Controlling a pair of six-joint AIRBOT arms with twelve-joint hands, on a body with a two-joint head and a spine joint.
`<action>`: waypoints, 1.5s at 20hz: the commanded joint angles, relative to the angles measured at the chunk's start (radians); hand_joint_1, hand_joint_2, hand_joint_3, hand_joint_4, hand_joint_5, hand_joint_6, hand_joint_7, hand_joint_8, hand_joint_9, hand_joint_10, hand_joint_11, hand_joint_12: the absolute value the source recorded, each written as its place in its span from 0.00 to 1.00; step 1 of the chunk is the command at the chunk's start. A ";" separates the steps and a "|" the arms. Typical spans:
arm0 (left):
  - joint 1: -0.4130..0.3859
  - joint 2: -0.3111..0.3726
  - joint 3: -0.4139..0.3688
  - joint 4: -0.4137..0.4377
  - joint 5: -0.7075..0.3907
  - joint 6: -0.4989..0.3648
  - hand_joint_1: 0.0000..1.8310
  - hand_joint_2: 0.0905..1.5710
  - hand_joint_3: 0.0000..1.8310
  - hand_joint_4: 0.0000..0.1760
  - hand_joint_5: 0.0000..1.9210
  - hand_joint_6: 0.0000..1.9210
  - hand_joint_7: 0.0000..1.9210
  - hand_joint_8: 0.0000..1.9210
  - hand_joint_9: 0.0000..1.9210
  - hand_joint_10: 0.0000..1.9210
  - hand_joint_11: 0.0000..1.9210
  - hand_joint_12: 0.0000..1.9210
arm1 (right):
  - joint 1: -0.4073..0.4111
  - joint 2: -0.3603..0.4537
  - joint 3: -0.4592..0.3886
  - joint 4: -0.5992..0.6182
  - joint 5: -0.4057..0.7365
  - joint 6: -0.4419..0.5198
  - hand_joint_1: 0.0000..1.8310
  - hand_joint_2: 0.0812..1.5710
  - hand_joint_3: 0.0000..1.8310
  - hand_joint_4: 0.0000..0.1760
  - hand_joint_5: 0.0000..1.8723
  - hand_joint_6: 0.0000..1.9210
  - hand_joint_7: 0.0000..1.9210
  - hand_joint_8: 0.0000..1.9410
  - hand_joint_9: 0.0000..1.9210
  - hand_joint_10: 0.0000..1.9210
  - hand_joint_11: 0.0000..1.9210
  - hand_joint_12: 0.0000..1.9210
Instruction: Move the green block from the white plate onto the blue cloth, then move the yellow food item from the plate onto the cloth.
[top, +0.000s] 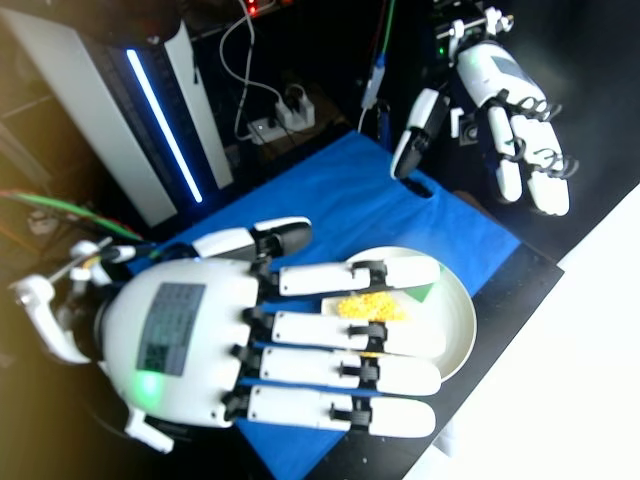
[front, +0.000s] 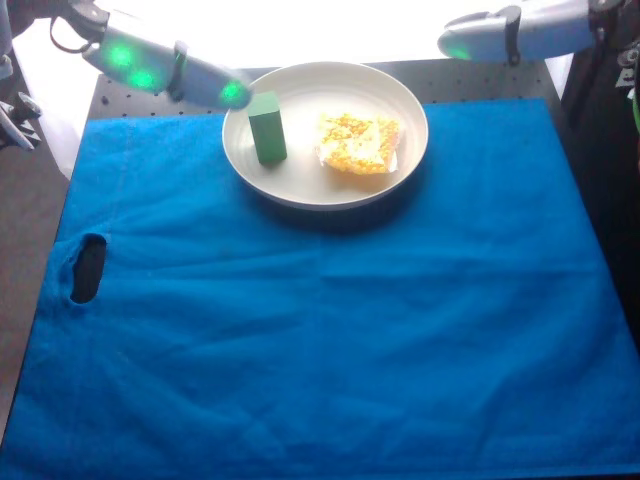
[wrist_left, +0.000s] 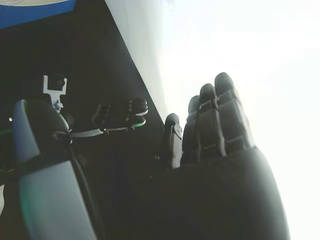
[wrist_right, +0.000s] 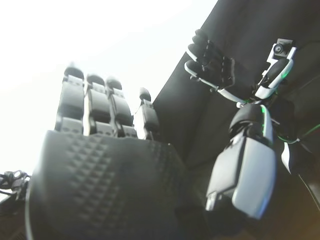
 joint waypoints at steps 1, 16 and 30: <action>-0.017 -0.007 0.007 -0.013 -0.098 -0.002 0.29 0.46 0.00 0.19 0.03 0.00 0.16 0.00 0.18 0.01 0.06 0.25 | 0.015 -0.001 -0.006 0.027 0.115 0.004 0.40 0.51 0.00 0.19 0.02 0.00 0.02 0.00 0.03 0.01 0.02 0.19; -0.157 -0.125 0.128 0.176 0.192 -0.002 0.32 0.49 0.00 0.24 0.10 0.00 0.14 0.00 0.21 0.00 0.19 0.05 | 0.014 -0.001 -0.037 -0.017 0.121 0.004 0.41 0.51 0.00 0.00 0.02 0.00 0.00 0.00 0.01 0.00 0.00 0.12; -0.138 -0.256 0.214 0.248 0.313 0.000 0.46 0.52 0.01 0.34 0.15 0.00 0.24 0.00 0.23 0.00 0.21 0.04 | 0.013 -0.005 -0.047 -0.017 0.126 0.004 0.39 0.52 0.00 0.08 0.06 0.00 0.05 0.00 0.05 0.00 0.00 0.17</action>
